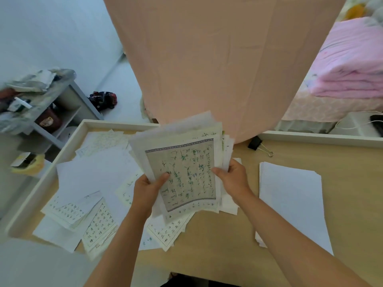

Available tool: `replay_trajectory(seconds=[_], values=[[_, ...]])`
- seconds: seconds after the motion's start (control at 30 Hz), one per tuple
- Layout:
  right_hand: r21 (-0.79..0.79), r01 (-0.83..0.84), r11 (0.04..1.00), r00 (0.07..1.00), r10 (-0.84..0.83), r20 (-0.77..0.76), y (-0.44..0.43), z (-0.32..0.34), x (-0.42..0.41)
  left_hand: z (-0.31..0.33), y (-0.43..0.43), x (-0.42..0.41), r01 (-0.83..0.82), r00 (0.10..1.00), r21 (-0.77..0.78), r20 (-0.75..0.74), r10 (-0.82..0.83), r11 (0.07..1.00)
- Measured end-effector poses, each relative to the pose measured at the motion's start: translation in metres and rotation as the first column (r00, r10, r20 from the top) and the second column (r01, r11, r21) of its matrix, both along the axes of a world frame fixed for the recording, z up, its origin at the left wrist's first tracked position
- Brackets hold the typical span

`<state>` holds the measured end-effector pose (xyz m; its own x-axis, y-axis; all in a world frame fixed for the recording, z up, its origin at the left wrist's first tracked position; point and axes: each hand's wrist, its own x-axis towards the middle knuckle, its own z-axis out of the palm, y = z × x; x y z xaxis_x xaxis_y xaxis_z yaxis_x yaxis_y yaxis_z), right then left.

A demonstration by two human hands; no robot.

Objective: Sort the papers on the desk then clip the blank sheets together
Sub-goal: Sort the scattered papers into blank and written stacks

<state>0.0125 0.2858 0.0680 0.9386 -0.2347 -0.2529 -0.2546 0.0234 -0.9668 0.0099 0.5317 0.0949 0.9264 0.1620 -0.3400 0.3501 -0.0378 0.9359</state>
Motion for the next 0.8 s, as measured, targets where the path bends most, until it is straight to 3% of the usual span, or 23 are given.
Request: replay_trajectory(seconds=[0.13, 0.33, 0.6, 0.8], values=[[-0.065, 0.003, 0.998, 0.995, 0.004, 0.103, 0.0, 0.025, -0.003, 0.015, -0.013, 0.001, -0.061, 0.994, 0.034, 0.092, 0.058, 0.998], [-0.015, -0.055, 0.998, 0.998, 0.055, -0.03, 0.006, 0.023, -0.023, 0.019, -0.027, -0.004, -0.018, 0.99, 0.036, 0.141, 0.012, 0.999], [-0.04, 0.049, 0.998, 0.998, -0.047, 0.043, 0.007, 0.028, -0.042, 0.026, -0.034, -0.012, 0.144, 0.951, 0.025, 0.272, -0.145, 0.989], [-0.015, 0.13, 0.991, 0.991, -0.13, 0.039, -0.004, 0.034, -0.044, 0.023, -0.025, -0.006, 0.081, 0.927, -0.025, 0.37, -0.066, 0.996]])
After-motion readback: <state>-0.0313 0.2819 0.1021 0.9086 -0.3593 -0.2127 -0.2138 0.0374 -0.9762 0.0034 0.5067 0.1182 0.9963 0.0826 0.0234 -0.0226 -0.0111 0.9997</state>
